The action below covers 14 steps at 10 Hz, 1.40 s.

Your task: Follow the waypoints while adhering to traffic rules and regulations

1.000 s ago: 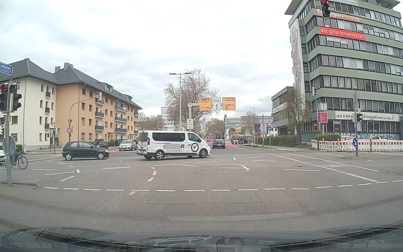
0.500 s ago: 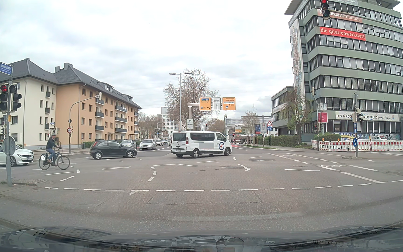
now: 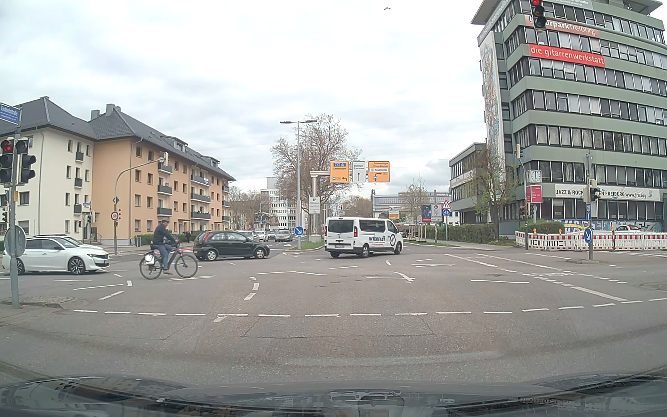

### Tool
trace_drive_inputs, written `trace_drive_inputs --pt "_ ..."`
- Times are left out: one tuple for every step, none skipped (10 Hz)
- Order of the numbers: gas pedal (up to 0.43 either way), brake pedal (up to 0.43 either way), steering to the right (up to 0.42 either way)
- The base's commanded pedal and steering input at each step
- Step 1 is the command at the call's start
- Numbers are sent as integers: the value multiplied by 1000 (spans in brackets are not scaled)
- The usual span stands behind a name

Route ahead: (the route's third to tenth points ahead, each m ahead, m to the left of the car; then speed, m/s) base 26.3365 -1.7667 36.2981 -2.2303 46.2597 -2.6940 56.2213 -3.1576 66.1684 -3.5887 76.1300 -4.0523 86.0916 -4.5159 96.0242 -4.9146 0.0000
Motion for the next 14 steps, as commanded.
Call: trace_drive_inputs --pt "0 201 -18" --pt "0 201 -18" --pt "0 201 -18" --pt "0 201 -18" --pt "0 201 -18" --pt "0 201 -18" --pt "0 201 -18" --pt "0 201 -18" --pt "0 201 -18" --pt "0 201 -18" --pt "0 201 -18" --pt "0 201 -18" --pt "0 201 -18" --pt "0 201 -18"
